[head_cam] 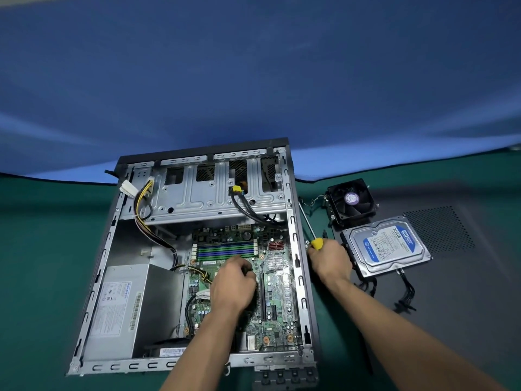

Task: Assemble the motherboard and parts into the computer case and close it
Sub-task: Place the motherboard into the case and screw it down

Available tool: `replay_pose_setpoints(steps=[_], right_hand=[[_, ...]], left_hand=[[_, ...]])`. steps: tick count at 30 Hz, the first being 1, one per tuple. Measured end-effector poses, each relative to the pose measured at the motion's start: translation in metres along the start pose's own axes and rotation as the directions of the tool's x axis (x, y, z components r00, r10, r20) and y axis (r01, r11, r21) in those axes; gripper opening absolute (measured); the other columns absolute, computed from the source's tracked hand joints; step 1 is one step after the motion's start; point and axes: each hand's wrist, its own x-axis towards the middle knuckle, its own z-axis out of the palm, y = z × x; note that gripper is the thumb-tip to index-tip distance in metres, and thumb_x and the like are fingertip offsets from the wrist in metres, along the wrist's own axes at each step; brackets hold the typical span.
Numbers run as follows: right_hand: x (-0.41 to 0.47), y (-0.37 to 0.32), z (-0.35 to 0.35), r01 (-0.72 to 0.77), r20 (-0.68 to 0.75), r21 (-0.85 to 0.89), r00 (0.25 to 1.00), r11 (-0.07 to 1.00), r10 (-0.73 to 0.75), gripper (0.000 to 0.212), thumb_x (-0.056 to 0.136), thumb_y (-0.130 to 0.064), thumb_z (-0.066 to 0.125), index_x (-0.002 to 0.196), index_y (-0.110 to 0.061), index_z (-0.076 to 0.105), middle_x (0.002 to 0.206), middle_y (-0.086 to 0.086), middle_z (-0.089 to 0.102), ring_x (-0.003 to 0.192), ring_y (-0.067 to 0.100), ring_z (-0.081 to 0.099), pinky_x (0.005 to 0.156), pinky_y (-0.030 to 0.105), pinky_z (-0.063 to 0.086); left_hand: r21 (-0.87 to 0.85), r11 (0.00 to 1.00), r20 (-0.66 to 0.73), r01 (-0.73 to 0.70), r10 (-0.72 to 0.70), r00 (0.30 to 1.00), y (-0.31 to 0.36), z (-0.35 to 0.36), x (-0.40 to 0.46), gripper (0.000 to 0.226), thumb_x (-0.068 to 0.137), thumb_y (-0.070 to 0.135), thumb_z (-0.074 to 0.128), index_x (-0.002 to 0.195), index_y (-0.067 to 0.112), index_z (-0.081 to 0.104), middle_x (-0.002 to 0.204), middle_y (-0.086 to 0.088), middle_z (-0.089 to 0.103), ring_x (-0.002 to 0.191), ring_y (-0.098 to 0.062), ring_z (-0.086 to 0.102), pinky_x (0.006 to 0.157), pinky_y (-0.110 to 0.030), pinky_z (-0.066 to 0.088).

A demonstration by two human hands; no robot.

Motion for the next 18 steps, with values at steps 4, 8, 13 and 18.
replay_pose_setpoints(steps=[4, 8, 13, 18], right_hand=[[-0.005, 0.002, -0.009, 0.009, 0.022, 0.108, 1.0, 0.994, -0.011, 0.023, 0.091, -0.027, 0.059, 0.071, -0.016, 0.06, 0.066, 0.002, 0.059, 0.068, 0.026, 0.058, 0.057, 0.027, 0.039], [-0.013, -0.007, -0.033, 0.072, 0.01, 0.251, 0.997, 0.965, -0.077, 0.019, 0.091, -0.025, 0.061, 0.077, -0.012, 0.066, 0.072, 0.006, 0.064, 0.071, 0.026, 0.058, 0.063, 0.031, 0.043], [-0.04, -0.021, -0.072, 0.125, 0.083, 0.616, 0.972, 0.778, -0.221, 0.014, 0.089, -0.011, 0.063, 0.077, -0.015, 0.068, 0.043, -0.009, 0.052, 0.036, 0.006, 0.043, 0.047, 0.026, 0.041], [-0.071, -0.044, -0.104, 0.255, 0.099, 0.689, 0.894, 0.678, -0.437, 0.02, 0.09, -0.009, 0.062, 0.072, -0.016, 0.067, 0.039, -0.007, 0.05, 0.034, 0.007, 0.041, 0.041, 0.02, 0.037]], left_hand=[[-0.009, 1.0, -0.003, -0.029, 0.029, 1.0, 0.006, -0.004, -0.002, 0.023, 0.09, 0.015, 0.055, 0.109, 0.02, 0.066, 0.107, 0.001, 0.067, 0.074, -0.017, 0.064, 0.072, -0.031, 0.055], [-0.167, 0.98, -0.03, -0.107, 0.104, 0.994, 0.021, -0.017, -0.006, 0.02, 0.092, 0.013, 0.053, 0.106, 0.02, 0.066, 0.091, 0.001, 0.07, 0.051, -0.016, 0.055, 0.055, -0.028, 0.05], [-0.281, 0.896, -0.201, -0.344, 0.295, 0.934, 0.066, -0.047, -0.018, 0.03, 0.096, 0.027, 0.046, 0.073, 0.018, 0.063, 0.06, 0.0, 0.062, 0.048, -0.009, 0.046, 0.052, -0.025, 0.037], [-0.29, 0.861, -0.011, -0.418, 0.434, 0.901, 0.116, -0.066, -0.031, 0.044, 0.1, 0.036, 0.035, 0.069, 0.016, 0.059, 0.056, 0.003, 0.06, 0.045, -0.007, 0.047, 0.048, -0.02, 0.036]])
